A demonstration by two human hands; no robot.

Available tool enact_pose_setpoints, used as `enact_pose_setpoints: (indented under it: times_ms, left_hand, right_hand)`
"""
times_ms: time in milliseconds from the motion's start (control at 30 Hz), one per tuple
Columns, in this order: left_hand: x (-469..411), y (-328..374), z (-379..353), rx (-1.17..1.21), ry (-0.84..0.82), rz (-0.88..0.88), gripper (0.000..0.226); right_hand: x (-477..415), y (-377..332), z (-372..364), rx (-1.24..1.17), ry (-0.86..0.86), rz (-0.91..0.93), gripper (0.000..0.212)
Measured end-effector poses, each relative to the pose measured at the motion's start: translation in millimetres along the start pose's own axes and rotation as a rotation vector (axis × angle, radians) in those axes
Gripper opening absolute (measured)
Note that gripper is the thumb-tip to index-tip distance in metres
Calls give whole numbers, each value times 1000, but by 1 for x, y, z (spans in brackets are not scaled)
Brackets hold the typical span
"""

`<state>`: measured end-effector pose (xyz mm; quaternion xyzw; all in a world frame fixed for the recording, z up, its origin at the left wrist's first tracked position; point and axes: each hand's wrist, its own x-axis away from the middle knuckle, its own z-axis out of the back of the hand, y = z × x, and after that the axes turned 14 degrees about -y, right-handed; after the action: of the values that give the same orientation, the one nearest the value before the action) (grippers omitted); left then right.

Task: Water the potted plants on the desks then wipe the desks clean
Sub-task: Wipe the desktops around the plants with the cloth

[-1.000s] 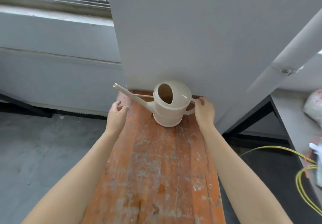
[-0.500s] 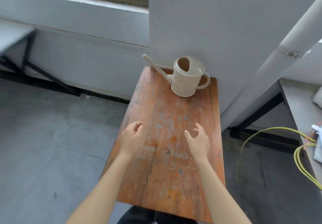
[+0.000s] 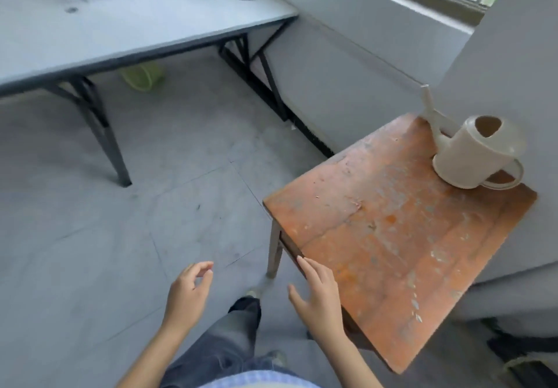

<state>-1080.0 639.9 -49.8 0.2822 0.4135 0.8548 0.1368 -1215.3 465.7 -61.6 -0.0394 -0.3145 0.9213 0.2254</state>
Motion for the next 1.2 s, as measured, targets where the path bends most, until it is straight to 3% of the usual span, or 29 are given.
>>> enact_pose_setpoints:
  times_ms: [200,367,500,633,767,1000,1200]
  left_hand:
    - [26,-33,26,94,94,85,22]
    - [32,-74,68,149,155,163,21]
    - [30,-119,123,258,221,237,21]
    - [8,-162,196,463,391,304,19]
    - [-13,-179,248,507,464,317,20]
    - [-84,-163,248,558,287,341,15]
    - [-185,-108,246,354,48,248,16]
  right_hand:
    - [-18,-42,-23,15,-119,96,42]
    - [-39,-78,-67,41,-378,69,40]
    - [-75,-127,-110,87,-479,97,38]
    - [-116,-193,-146,68,-471,165,43]
    - [-131,-230,-167,106,-560,161,54]
    - [-170,-213,-162,81,-528,-73,35]
    - [-277,-202,-142,-24,-414,-178,36]
